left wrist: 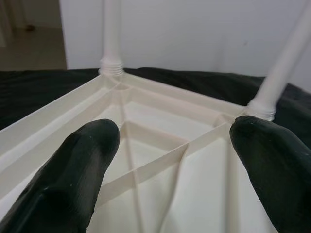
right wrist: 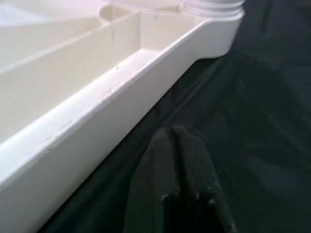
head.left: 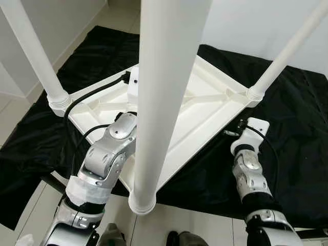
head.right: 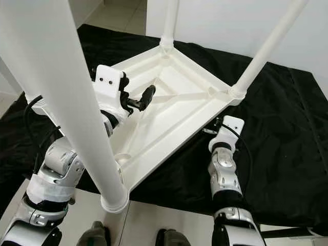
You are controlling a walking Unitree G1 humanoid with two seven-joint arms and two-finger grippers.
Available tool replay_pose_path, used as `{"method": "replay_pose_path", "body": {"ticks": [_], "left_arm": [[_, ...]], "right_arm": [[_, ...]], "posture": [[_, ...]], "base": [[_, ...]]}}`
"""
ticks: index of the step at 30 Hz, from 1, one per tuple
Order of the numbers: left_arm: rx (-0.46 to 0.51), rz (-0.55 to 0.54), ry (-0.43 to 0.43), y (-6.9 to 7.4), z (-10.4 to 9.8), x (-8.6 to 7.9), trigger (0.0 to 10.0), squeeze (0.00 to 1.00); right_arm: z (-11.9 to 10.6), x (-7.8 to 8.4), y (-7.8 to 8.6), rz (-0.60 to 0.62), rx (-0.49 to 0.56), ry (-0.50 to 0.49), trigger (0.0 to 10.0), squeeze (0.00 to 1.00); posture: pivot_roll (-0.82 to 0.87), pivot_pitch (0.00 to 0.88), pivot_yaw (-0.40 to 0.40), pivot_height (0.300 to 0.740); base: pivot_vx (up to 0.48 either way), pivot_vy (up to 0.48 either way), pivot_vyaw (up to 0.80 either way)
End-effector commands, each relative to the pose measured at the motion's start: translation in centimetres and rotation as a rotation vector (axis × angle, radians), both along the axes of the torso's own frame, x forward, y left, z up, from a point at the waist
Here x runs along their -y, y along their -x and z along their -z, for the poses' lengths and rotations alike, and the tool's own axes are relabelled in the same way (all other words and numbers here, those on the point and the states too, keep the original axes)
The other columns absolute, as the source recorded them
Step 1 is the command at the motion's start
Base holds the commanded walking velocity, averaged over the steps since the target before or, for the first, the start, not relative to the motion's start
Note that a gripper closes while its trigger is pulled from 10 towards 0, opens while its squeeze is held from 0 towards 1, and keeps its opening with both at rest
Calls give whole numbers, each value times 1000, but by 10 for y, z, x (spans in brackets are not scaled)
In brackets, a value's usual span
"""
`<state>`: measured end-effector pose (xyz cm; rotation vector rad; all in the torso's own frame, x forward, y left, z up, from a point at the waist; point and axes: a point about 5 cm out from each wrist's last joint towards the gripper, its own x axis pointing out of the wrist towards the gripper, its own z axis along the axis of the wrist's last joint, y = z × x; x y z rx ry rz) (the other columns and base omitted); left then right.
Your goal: Building children table
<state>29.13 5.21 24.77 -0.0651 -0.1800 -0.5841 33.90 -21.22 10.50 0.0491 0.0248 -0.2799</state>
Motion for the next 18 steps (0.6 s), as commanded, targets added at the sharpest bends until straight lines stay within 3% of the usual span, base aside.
{"method": "replay_pose_path", "body": {"ticks": [1,15,18], "left_arm": [[58,394,-75,19,-5,18,10000,0],[87,339,-62,26,-21,17,10000,0],[85,323,-38,29,-26,18,10000,0]], "right_arm": [[3,4,-2,-10,-9,-7,10000,0],[-20,-5,-32,-183,22,-39,10000,0],[-33,-12,-43,-243,25,-32,10000,0]], "posture": [[162,167,-95,740],[205,183,-107,740],[216,182,-108,740]], "base": [[0,0,0],[0,0,0],[0,0,0]]}}
